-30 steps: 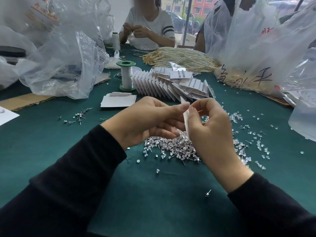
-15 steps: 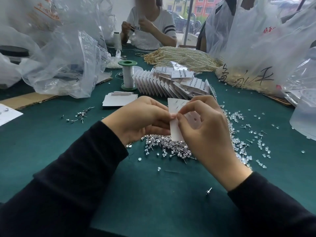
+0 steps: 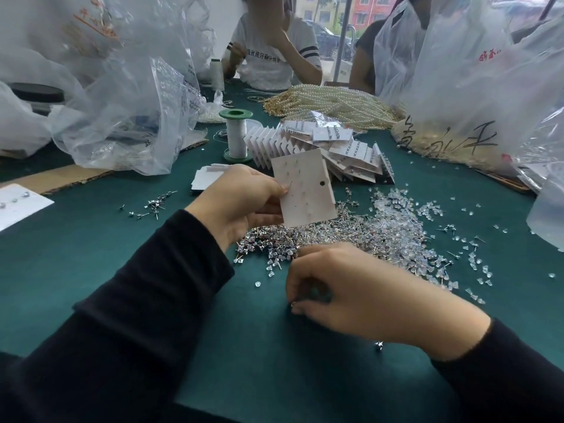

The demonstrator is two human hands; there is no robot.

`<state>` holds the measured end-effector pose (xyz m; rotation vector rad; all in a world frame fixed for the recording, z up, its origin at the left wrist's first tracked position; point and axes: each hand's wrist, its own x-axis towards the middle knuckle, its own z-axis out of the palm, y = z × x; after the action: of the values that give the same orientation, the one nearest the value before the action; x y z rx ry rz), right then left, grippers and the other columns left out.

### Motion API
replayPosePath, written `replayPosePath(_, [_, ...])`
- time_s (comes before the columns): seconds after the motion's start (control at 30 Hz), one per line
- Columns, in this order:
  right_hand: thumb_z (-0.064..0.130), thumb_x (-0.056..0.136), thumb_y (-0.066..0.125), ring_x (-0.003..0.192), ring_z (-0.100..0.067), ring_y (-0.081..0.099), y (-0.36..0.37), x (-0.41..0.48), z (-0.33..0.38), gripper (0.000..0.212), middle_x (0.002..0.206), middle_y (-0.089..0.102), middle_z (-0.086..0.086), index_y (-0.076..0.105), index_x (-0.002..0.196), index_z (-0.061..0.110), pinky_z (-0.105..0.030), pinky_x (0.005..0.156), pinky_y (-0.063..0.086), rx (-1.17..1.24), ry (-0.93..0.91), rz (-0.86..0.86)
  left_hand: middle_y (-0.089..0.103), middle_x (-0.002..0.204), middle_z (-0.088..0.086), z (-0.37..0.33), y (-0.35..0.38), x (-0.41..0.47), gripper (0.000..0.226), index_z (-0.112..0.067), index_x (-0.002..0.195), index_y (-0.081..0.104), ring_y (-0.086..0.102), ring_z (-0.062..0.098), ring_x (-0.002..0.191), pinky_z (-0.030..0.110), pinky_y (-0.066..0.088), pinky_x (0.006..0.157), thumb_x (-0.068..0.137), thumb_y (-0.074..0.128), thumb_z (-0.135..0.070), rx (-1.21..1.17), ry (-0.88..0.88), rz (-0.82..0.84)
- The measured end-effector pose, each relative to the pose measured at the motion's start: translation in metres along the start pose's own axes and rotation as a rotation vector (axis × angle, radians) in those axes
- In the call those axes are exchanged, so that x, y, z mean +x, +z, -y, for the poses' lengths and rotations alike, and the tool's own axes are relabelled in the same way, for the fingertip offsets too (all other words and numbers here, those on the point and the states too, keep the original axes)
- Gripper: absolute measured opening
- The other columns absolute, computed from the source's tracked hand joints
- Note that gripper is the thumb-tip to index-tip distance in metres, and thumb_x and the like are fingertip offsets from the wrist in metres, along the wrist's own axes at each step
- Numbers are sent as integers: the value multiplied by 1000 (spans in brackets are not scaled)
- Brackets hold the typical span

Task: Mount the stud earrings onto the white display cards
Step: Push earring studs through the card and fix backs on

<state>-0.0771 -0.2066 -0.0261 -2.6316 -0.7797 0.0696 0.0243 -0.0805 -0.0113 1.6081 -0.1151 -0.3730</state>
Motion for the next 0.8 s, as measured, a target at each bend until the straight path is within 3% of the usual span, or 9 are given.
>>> replayPosePath(0.17, [15, 79, 61, 70, -6, 43, 3, 0, 1, 5, 82, 60, 2, 64, 84, 13, -17, 68, 34, -5, 21, -30, 66, 47, 2, 2, 3, -2, 14, -3, 73, 57, 65, 13, 45, 24, 56, 46, 86, 55, 1, 33, -1, 33])
replayPosePath(0.33, [9, 76, 56, 71, -17, 52, 4, 2, -1, 9, 79, 63, -2, 65, 78, 11, -26, 70, 41, -76, 35, -124, 66, 48, 2, 2, 4, -3, 15, -3, 72, 59, 64, 13, 45, 22, 53, 43, 86, 56, 1, 65, -6, 50])
replayPosePath(0.47, [9, 73, 63, 61, -9, 47, -6, 1, -12, 5, 68, 57, 5, 63, 69, 13, -16, 59, 35, -38, 113, -626, 66, 48, 3, 3, 7, -6, 13, -1, 73, 59, 64, 13, 44, 20, 51, 42, 85, 56, 1, 118, 0, 76])
replayPosePath(0.57, [8, 75, 71, 74, -13, 54, -10, 1, -21, 4, 79, 60, 0, 69, 75, 12, -17, 67, 41, -9, 207, -908, 66, 48, 2, 3, 10, -9, 12, 0, 76, 61, 64, 11, 44, 19, 50, 42, 86, 55, 1, 141, 7, 125])
replayPosePath(0.67, [13, 77, 72, 86, -15, 53, -7, 5, -26, 2, 85, 58, -1, 72, 79, 14, -19, 73, 40, 101, 272, -943, 67, 51, 2, 1, 14, -13, 15, 0, 74, 64, 64, 10, 45, 19, 51, 43, 87, 55, 0, 149, 14, 178])
replayPosePath(0.8, [17, 77, 73, 83, -4, 49, -5, 8, -31, 5, 84, 54, 6, 72, 78, 22, -14, 71, 35, 238, 321, -906, 67, 52, 2, 0, 15, -17, 18, -1, 72, 64, 64, 10, 46, 18, 50, 44, 87, 55, -1, 157, 28, 212])
